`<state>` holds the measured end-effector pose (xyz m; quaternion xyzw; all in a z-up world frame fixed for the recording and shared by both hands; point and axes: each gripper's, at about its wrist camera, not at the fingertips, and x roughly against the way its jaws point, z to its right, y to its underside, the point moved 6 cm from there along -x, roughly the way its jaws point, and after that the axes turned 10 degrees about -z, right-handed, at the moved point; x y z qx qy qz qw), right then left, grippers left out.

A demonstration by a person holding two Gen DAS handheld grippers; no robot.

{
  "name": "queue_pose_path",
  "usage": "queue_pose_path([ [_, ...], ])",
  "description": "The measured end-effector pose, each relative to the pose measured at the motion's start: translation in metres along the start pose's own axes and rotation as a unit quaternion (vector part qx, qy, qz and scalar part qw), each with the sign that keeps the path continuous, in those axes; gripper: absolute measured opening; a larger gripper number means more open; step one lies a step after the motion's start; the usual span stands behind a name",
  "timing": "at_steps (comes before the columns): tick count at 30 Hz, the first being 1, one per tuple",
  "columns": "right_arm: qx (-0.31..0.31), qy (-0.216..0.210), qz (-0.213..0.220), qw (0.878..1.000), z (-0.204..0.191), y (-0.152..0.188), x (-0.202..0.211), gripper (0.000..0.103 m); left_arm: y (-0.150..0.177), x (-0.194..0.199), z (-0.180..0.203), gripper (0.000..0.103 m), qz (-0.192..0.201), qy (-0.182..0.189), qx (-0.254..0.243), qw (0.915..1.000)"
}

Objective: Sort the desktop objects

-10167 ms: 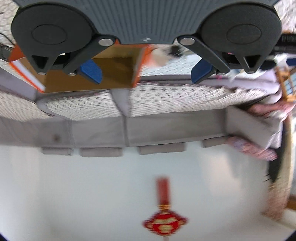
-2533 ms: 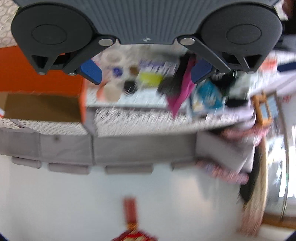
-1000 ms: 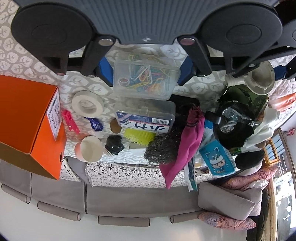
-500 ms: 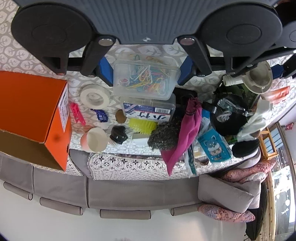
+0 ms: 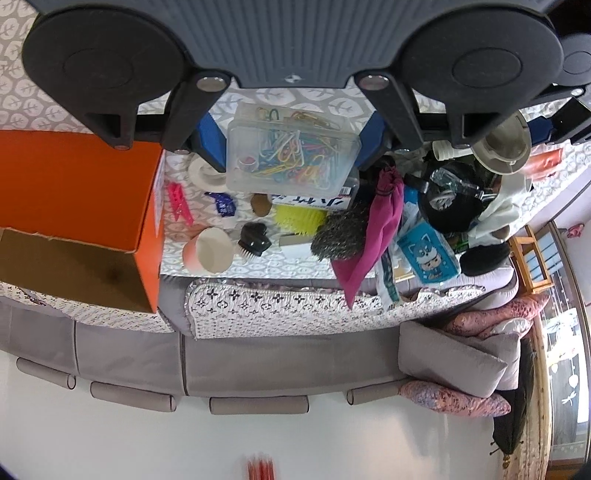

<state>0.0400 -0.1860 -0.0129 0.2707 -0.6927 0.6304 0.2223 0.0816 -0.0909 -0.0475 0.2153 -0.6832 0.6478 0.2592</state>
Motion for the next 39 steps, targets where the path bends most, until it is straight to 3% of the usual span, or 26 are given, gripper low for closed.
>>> queue_pose_path([
  [8, -0.013, -0.001, 0.023, 1.000, 0.013, -0.008, 0.020, 0.072, -0.011, 0.015, 0.019, 0.053, 0.008, 0.016, 0.000, 0.9998],
  [22, -0.056, 0.035, 0.108, 0.992, 0.064, -0.046, 0.057, 0.072, -0.049, 0.029, 0.071, 0.053, 0.050, 0.065, -0.012, 0.9966],
  [29, -0.096, 0.068, 0.119, 0.986, 0.109, -0.060, 0.049, 0.072, -0.065, 0.020, 0.107, 0.053, 0.069, 0.083, -0.045, 0.9932],
  [39, -0.153, 0.124, 0.123, 0.973, 0.175, -0.068, 0.031, 0.072, -0.088, -0.004, 0.149, 0.053, 0.077, 0.139, -0.064, 0.9852],
])
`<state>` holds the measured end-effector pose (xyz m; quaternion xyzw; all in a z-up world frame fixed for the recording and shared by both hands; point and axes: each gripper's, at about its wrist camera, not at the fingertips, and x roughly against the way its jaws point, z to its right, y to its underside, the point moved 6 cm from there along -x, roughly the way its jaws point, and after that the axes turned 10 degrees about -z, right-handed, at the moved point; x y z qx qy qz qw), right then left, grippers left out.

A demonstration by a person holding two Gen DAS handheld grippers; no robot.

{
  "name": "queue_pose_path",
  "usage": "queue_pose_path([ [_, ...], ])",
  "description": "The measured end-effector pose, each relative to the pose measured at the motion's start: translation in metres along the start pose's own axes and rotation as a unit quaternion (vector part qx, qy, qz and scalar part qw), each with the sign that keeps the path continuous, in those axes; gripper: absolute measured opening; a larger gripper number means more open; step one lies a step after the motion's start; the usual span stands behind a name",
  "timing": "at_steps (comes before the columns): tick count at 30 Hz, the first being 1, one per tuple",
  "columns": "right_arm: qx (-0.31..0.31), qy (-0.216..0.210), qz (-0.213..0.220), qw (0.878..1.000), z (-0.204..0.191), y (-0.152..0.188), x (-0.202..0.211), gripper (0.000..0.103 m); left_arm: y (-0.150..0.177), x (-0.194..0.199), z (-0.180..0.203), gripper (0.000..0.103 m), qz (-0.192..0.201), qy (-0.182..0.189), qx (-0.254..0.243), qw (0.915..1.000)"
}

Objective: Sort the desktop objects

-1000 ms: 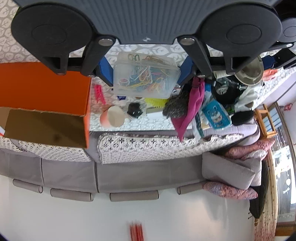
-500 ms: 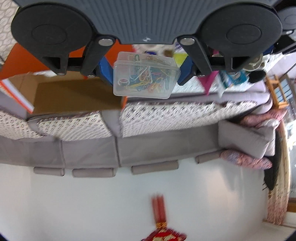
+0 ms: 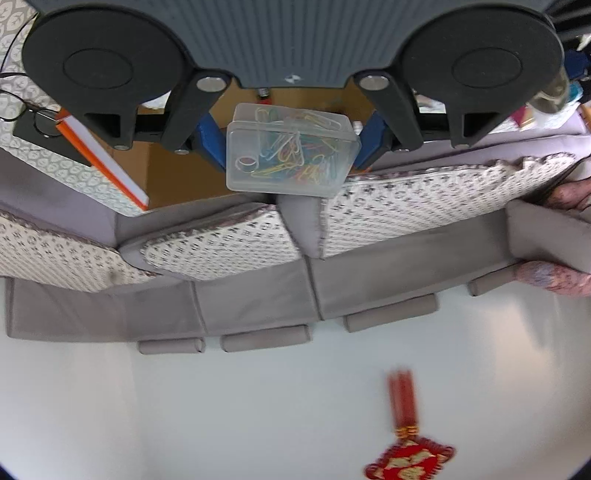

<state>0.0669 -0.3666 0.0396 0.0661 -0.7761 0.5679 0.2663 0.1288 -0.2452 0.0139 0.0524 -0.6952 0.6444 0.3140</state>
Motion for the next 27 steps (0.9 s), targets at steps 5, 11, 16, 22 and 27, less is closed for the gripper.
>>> queue_pose_path([
  [5, -0.018, 0.006, -0.004, 1.000, 0.019, 0.001, -0.006, 0.072, -0.008, -0.015, 0.016, 0.053, 0.004, 0.016, -0.013, 0.9998],
  [11, -0.024, 0.019, 0.002, 1.000, 0.033, 0.000, -0.016, 0.072, -0.011, -0.023, 0.029, 0.053, 0.004, 0.037, -0.017, 0.9992],
  [16, -0.030, 0.038, 0.007, 0.999, 0.045, -0.002, -0.023, 0.072, -0.011, -0.029, 0.033, 0.053, 0.006, 0.045, -0.025, 0.9986],
  [22, -0.033, 0.044, 0.006, 0.998, 0.052, 0.003, -0.030, 0.072, -0.003, -0.031, 0.039, 0.053, -0.001, 0.054, -0.042, 0.9976],
  [27, -0.037, 0.047, 0.006, 0.998, 0.059, 0.002, -0.033, 0.072, -0.006, -0.035, 0.047, 0.053, -0.008, 0.053, -0.045, 0.9976],
])
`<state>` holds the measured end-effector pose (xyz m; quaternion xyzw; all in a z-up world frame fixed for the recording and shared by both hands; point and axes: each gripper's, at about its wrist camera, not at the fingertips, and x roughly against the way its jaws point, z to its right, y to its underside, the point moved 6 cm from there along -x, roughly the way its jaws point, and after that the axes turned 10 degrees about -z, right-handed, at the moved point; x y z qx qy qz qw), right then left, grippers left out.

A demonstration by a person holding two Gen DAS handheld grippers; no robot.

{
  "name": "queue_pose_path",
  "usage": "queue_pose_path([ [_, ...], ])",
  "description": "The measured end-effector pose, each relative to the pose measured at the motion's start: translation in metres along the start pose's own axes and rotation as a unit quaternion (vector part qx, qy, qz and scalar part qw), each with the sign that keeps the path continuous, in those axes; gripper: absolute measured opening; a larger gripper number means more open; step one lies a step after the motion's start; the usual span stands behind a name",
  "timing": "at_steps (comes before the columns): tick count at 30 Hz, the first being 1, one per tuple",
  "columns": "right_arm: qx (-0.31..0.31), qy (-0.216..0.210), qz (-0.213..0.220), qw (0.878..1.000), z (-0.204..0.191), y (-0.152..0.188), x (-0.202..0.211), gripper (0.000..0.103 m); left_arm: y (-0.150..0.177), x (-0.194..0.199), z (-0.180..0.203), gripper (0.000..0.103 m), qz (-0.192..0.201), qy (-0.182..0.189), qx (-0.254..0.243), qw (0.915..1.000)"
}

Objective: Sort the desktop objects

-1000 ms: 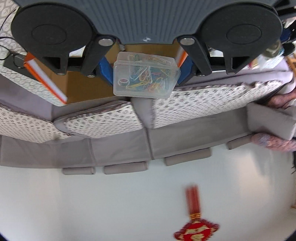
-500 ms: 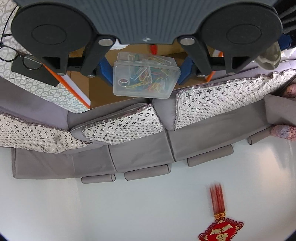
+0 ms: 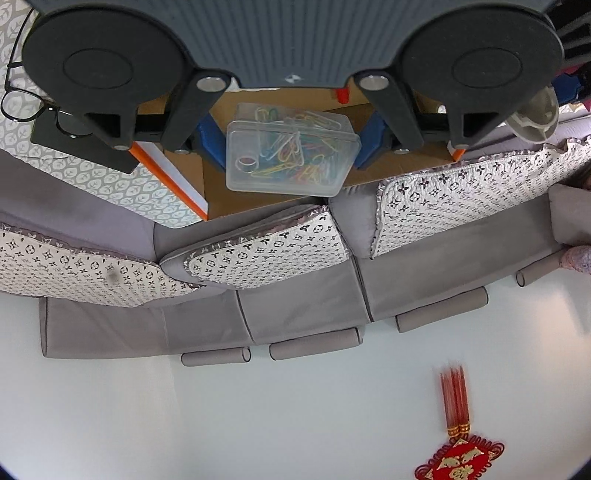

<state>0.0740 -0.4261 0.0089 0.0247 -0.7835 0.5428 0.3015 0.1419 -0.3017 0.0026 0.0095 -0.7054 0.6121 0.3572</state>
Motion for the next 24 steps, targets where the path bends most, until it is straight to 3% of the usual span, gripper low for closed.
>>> queue_pose_path([
  [24, -0.025, 0.006, -0.020, 0.999, 0.018, 0.002, -0.021, 0.072, -0.003, -0.030, 0.016, 0.053, -0.060, -0.028, -0.008, 0.9978],
])
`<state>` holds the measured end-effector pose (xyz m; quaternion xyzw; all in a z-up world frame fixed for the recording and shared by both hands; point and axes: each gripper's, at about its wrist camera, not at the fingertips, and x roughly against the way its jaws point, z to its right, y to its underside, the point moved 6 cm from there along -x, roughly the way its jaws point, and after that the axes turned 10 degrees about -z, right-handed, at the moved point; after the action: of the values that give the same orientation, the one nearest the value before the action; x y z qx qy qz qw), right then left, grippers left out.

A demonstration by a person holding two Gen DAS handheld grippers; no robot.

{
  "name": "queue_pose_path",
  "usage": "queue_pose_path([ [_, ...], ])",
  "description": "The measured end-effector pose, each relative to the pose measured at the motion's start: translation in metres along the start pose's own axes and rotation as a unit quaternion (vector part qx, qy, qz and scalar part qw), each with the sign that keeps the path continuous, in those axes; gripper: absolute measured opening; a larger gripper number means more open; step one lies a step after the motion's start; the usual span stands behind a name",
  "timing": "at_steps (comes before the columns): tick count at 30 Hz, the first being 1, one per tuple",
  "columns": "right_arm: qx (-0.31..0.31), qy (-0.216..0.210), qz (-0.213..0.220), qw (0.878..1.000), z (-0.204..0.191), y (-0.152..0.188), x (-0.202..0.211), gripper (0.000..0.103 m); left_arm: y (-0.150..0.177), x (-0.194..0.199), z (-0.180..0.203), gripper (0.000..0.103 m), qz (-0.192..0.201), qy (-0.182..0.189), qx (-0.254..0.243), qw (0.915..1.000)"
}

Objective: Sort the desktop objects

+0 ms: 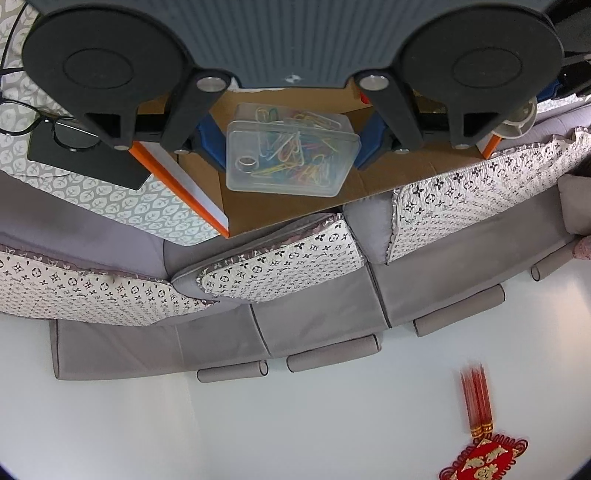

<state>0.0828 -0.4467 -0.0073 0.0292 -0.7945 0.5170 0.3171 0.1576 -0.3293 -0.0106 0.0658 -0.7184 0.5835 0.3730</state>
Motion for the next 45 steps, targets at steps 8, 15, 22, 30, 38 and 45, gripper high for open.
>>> queue_pose_path([
  [8, 0.004, 0.001, -0.012, 1.000, -0.003, 0.003, -0.004, 0.072, 0.000, -0.003, -0.001, 0.054, -0.013, -0.003, 0.005, 0.9999],
  [15, 0.006, 0.002, -0.015, 1.000, -0.005, 0.006, -0.006, 0.072, -0.001, -0.006, -0.001, 0.054, -0.022, -0.002, 0.009, 0.9997],
  [22, 0.005, 0.010, -0.003, 1.000, -0.004, 0.003, -0.011, 0.076, -0.001, -0.004, -0.001, 0.091, -0.014, -0.009, 0.011, 0.9998],
  [30, -0.004, -0.005, 0.007, 1.000, -0.004, 0.002, -0.003, 0.103, -0.004, -0.001, 0.000, 0.103, 0.002, -0.002, 0.002, 1.0000],
  [38, -0.007, -0.010, 0.028, 1.000, -0.007, -0.004, 0.007, 0.103, -0.009, 0.008, 0.000, 0.103, 0.020, -0.004, -0.007, 0.9998],
  [45, -0.008, -0.009, 0.036, 0.999, -0.006, -0.006, 0.011, 0.103, -0.008, 0.009, 0.001, 0.103, 0.021, 0.000, -0.006, 0.9998],
])
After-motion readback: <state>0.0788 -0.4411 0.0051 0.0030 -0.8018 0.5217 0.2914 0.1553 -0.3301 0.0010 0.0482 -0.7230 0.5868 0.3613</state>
